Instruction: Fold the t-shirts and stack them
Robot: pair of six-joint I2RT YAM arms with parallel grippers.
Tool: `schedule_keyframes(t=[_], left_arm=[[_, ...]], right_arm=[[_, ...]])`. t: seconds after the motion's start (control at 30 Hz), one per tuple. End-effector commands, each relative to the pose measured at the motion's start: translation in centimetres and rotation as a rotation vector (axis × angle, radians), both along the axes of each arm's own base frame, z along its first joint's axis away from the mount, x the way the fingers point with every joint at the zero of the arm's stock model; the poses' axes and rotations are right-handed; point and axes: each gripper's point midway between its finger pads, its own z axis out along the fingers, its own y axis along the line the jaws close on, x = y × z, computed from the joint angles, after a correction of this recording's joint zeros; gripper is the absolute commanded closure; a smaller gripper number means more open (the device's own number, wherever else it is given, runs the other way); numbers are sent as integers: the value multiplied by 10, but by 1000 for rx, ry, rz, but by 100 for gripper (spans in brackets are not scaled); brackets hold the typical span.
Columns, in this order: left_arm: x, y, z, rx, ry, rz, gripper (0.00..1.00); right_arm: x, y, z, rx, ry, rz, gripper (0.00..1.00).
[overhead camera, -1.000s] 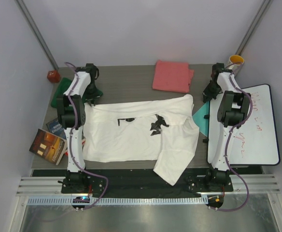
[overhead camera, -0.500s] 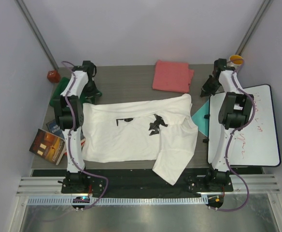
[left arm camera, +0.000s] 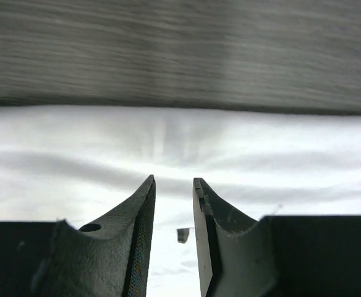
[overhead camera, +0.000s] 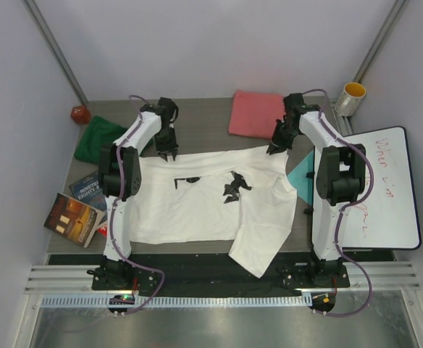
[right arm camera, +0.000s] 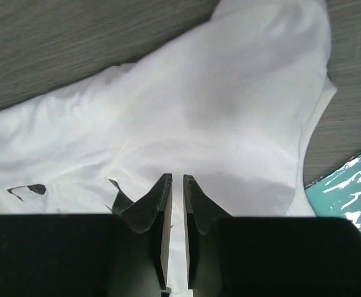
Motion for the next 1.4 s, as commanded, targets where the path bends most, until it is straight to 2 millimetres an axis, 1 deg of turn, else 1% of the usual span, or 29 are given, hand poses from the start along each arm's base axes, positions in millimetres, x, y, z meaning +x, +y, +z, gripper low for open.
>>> schedule_keyframes(t=[0.0, 0.07, 0.1, 0.17, 0.2, 0.23, 0.27, 0.3, 0.37, 0.4, 0.43, 0.47, 0.53, 0.57, 0.6, 0.63, 0.67, 0.7, 0.73, 0.77, 0.83, 0.9, 0.93, 1.03, 1.1, 1.17, 1.23, 1.37], left_arm=[[-10, -36, 31, -63, -54, -86, 68], [-17, -53, 31, -79, -48, -130, 68], [-24, -72, 33, -99, -49, -176, 68], [-31, -95, 36, -119, -57, -235, 64], [-40, -116, 37, -128, -58, -286, 63], [-41, -127, 40, -132, -69, -310, 63], [-46, -138, 42, -144, -65, -333, 62], [-54, -154, 43, -156, -66, -366, 61], [-62, -179, 48, -219, -72, -384, 60], [-63, -186, 50, -243, -80, -383, 59], [-68, -195, 51, -285, -67, -366, 57], [-65, -207, 54, -316, -98, -373, 56], [-65, -225, 51, -373, -98, -375, 54], [-68, -233, 48, -387, -90, -382, 54], [-65, -240, 49, -404, -96, -385, 55], [-63, -246, 48, -422, -98, -391, 54], [-66, -255, 38, -441, -70, -395, 54], [-63, -262, 41, -458, -80, -400, 55], [-63, -270, 42, -483, -84, -412, 54], [-63, -275, 36, -494, -75, -410, 54], [-65, -285, 34, -527, -70, -416, 54], [-71, -293, 28, -557, -45, -423, 54], [-75, -299, 27, -565, -47, -438, 53], [-84, -309, 20, -568, -27, -454, 54], [-88, -309, 18, -561, -19, -454, 55], [-90, -305, 15, -544, -18, -449, 55], [-89, -302, 17, -529, -32, -452, 55], [-92, -301, 6, -516, -11, -448, 55]], right_arm=[[-15, -1, -11, -24, 45, 23, 82], [-20, 1, -18, -27, 66, 35, 82], [-23, 2, -22, -38, 75, 43, 81], [-27, 7, -27, -41, 88, 66, 79], [-28, 8, -27, -45, 88, 73, 78], [-31, 10, -25, -45, 89, 90, 77], [-34, 11, -20, -45, 78, 99, 76], [-35, 12, -17, -45, 70, 108, 73], [-44, 12, -6, -41, 53, 128, 71], [-48, 12, -2, -41, 46, 132, 69], [-53, 11, 0, -38, 45, 139, 69], [-62, 10, 4, -37, 45, 146, 69], [-71, 9, 3, -34, 46, 151, 69], [-81, 8, -4, -36, 69, 151, 69], [-83, 8, -2, -33, 56, 150, 69], [-86, 7, -5, -35, 64, 148, 69], [-92, 6, -10, -34, 80, 146, 69], [-92, 7, -11, -31, 73, 146, 69], [-96, 7, -16, -29, 87, 143, 69], [-97, 7, -18, -25, 92, 145, 69], [-99, 9, -22, -16, 102, 146, 69], [-98, 11, -23, -13, 95, 147, 69], [-99, 11, -26, -13, 98, 147, 69], [-96, 14, -32, -10, 97, 148, 69], [-93, 15, -34, -10, 98, 148, 69], [-89, 17, -31, -6, 88, 150, 69], [-85, 17, -31, -6, 79, 145, 69], [-86, 20, -48, 1, 114, 149, 69]])
